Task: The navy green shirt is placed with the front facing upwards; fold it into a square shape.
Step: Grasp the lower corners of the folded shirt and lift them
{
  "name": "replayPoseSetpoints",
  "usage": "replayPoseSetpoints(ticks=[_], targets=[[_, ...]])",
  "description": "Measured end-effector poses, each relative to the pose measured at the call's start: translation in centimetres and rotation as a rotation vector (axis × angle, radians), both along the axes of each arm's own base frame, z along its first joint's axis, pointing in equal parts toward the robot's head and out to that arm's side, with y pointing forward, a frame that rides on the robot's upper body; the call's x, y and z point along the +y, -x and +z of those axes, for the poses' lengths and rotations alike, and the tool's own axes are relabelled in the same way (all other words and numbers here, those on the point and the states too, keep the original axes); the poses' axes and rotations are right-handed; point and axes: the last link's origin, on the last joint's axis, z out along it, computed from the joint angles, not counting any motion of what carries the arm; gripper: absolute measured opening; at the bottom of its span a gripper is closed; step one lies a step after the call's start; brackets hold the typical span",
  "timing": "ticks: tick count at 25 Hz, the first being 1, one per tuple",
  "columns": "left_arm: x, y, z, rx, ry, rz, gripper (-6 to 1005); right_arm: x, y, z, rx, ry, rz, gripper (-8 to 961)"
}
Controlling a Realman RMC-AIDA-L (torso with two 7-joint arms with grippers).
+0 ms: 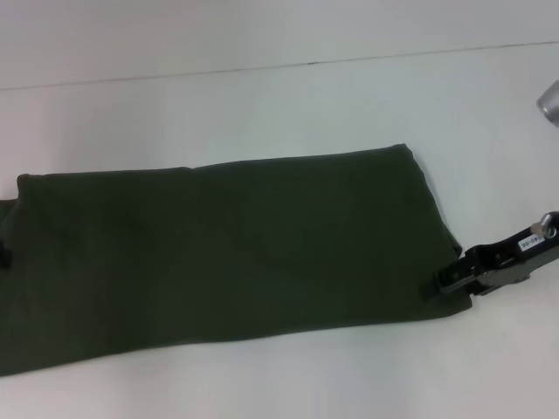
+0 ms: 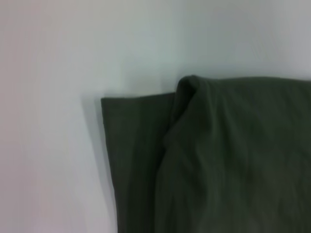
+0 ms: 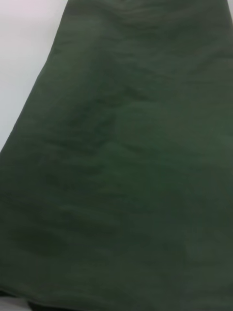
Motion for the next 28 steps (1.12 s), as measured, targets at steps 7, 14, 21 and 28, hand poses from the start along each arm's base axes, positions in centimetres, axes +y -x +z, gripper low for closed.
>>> replayPoseSetpoints(ticks=[7, 14, 21, 28], targets=[[-0.7, 0.6, -0.1, -0.010, 0.008, 0.024, 752, 0.0, 0.5, -0.8, -0.014, 0.034, 0.038, 698], [-1.5, 1.2, 0.0, -0.013, 0.015, 0.059, 753, 0.0, 0.5, -0.4, -0.013, 0.036, 0.033, 419], [-1.7, 1.4, -0.1, -0.013, 0.019, 0.066, 753, -0.4, 0.5, -0.1, -0.013, 0.054, 0.033, 48], [-1.7, 1.4, -0.1, -0.009, 0.022, 0.063, 752, -1.0, -0.1, 1.1, -0.048, 0.055, 0.009, 11]])
